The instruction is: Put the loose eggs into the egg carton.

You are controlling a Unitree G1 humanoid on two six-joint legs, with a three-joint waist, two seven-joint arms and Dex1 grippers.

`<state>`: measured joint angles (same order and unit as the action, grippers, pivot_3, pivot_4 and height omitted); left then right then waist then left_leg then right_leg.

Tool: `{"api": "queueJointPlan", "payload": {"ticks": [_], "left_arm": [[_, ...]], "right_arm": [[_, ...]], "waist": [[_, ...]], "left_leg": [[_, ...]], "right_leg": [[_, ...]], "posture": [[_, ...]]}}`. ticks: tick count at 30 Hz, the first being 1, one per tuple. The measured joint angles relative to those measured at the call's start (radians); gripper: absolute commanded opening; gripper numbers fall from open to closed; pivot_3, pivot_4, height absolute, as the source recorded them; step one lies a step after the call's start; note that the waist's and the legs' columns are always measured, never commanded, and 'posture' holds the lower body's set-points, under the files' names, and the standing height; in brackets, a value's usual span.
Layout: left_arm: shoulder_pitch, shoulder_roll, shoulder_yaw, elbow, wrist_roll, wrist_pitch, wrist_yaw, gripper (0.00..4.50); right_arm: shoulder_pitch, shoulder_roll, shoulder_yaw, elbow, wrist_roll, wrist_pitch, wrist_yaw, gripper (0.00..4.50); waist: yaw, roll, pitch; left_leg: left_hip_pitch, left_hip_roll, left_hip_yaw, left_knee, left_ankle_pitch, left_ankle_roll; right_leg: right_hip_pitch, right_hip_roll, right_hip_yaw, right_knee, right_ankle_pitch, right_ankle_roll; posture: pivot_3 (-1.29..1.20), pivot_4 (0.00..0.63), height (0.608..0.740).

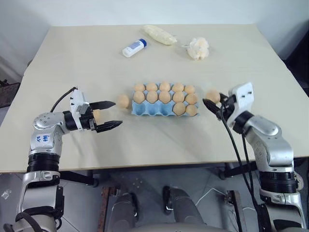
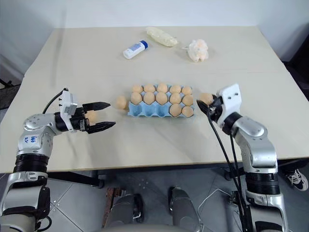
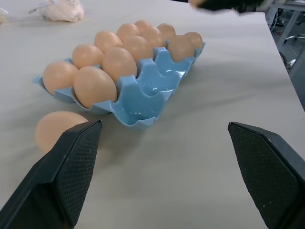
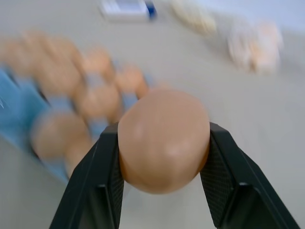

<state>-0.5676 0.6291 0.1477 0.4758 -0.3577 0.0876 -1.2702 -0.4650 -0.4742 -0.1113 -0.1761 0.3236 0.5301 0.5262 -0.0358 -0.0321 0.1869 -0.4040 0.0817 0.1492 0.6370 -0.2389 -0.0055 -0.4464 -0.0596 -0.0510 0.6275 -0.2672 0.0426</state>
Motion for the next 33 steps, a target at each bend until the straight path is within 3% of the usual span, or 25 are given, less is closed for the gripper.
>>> {"api": "queueJointPlan", "payload": {"ticks": [7, 16, 24, 33], "left_arm": [[0.027, 0.005, 0.006, -0.038, -0.009, 0.005, 0.014, 4.5], [0.082, 0.023, 0.036, -0.099, -0.03, 0.027, 0.041, 4.5], [0.091, 0.024, 0.039, -0.113, -0.032, 0.042, 0.064, 4.5], [0.085, 0.028, 0.043, -0.113, -0.034, 0.042, 0.08, 4.5]], "right_arm": [[-0.148, 0.129, 0.169, 0.064, -0.05, 0.023, -0.03, 1.79], [-0.177, 0.18, 0.29, 0.169, -0.113, -0.005, 0.003, 1.79], [-0.174, 0.174, 0.311, 0.177, -0.139, -0.008, 0.031, 4.44], [-0.178, 0.107, 0.265, 0.125, -0.108, 0.013, 0.1, 4.47]], "waist": [[0.0, 0.0, 0.0], [0.004, 0.0, 0.0], [0.002, 0.0, 0.0], [0.001, 0.0, 0.0]], "left_leg": [[-0.001, 0.0, 0.0, -0.001, 0.0, 0.0], [-0.002, 0.0, 0.0, -0.001, -0.001, 0.0], [-0.002, 0.001, 0.0, -0.001, -0.001, 0.0], [-0.002, 0.001, 0.0, -0.002, -0.001, 0.0]], "right_leg": [[-0.001, -0.001, -0.001, 0.0, -0.001, -0.001], [-0.001, -0.001, -0.001, 0.0, -0.001, -0.001], [-0.001, -0.001, -0.001, 0.0, -0.001, -0.001], [-0.002, -0.001, -0.001, -0.001, -0.001, -0.001]], "posture": [[0.0, 0.15, 0.74], [0.0, 0.15, 0.74], [0.0, 0.15, 0.74], [0.0, 0.15, 0.74]]}}
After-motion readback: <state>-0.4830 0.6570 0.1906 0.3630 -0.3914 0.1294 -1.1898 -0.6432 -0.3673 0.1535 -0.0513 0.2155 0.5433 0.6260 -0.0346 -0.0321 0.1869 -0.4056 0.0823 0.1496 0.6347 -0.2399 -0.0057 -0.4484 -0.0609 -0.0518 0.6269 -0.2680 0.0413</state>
